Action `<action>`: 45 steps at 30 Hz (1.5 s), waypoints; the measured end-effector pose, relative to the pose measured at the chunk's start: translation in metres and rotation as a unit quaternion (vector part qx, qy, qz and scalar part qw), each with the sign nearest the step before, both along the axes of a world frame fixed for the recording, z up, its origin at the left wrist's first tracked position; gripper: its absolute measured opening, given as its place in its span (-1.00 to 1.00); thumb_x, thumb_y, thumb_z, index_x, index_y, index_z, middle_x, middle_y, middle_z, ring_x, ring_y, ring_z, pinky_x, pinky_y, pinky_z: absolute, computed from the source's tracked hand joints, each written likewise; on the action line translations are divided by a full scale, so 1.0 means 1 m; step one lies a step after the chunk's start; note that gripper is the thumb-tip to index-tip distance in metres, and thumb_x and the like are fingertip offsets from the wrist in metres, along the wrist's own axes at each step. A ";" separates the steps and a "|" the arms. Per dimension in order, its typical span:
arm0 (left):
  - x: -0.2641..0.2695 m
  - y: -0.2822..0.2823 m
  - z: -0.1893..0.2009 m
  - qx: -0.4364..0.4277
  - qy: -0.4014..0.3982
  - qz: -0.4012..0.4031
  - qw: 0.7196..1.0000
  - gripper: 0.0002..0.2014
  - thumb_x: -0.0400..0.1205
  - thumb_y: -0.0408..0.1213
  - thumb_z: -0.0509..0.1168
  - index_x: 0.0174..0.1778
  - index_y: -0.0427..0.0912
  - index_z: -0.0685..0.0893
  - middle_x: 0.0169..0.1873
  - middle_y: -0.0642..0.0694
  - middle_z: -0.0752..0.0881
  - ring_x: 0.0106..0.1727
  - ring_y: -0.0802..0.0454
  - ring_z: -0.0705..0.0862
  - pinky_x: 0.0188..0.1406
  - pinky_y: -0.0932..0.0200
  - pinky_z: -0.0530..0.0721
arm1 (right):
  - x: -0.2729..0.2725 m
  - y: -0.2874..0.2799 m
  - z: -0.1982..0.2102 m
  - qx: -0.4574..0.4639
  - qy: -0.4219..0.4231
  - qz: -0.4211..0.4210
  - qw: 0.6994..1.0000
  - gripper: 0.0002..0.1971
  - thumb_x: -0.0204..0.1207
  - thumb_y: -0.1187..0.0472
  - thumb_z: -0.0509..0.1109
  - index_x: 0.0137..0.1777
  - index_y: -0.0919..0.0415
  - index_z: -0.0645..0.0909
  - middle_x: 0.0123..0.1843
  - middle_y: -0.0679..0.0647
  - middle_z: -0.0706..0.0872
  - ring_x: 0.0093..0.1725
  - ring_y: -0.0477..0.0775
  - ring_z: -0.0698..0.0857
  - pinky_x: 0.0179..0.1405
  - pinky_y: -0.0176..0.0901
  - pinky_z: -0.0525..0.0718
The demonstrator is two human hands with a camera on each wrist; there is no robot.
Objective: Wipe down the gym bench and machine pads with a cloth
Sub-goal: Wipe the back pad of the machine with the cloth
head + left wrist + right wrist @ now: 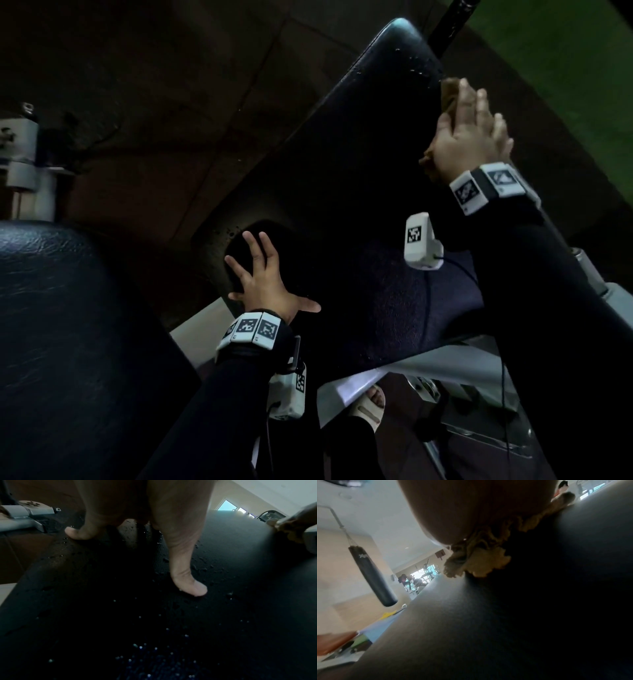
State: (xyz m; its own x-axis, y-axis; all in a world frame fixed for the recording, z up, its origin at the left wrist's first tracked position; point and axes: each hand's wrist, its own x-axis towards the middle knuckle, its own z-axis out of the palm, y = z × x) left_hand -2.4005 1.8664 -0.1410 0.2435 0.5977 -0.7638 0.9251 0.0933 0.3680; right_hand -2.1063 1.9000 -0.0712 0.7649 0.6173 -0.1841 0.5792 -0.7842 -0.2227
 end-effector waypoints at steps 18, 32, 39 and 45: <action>-0.002 0.000 -0.007 0.002 -0.021 0.018 1.000 0.52 0.06 0.08 0.67 0.42 0.24 -0.59 0.35 0.30 -0.75 0.51 -0.29 -0.59 0.31 -0.70 -0.04 | -0.009 0.078 -0.021 -0.051 -0.021 0.288 0.956 -0.46 0.57 -0.18 0.00 0.54 -0.48 -0.05 0.70 -0.14 -0.16 0.66 0.19 -0.24 0.54 0.27 -0.32; -0.002 0.000 -0.009 0.007 -0.025 0.024 0.999 0.53 0.04 0.08 0.68 0.44 0.23 -0.58 0.36 0.30 -0.74 0.51 -0.30 -0.59 0.28 -0.74 -0.06 | 0.011 0.093 -0.004 -0.007 0.028 0.069 0.997 -0.43 0.67 -0.02 0.00 0.65 -0.20 -0.07 0.71 0.00 -0.05 0.66 0.29 -0.03 0.61 0.24 -0.08; -0.001 -0.001 -0.009 0.005 -0.019 0.021 1.000 0.54 0.04 0.08 0.68 0.44 0.21 -0.59 0.34 0.29 -0.76 0.50 -0.31 -0.59 0.29 -0.73 -0.01 | -0.010 0.097 -0.005 -0.059 0.009 0.236 0.970 -0.46 0.59 -0.05 0.12 0.52 -0.49 0.07 0.70 -0.14 -0.19 0.66 0.20 -0.24 0.57 0.24 -0.30; -0.002 -0.001 -0.009 0.004 -0.026 0.023 0.999 0.54 0.04 0.08 0.68 0.44 0.22 -0.59 0.35 0.30 -0.75 0.50 -0.29 -0.60 0.29 -0.72 -0.04 | 0.000 0.049 0.007 -0.098 0.021 0.217 0.971 -0.40 0.63 -0.01 0.17 0.58 -0.41 0.00 0.69 -0.16 -0.24 0.67 0.17 -0.24 0.59 0.20 -0.22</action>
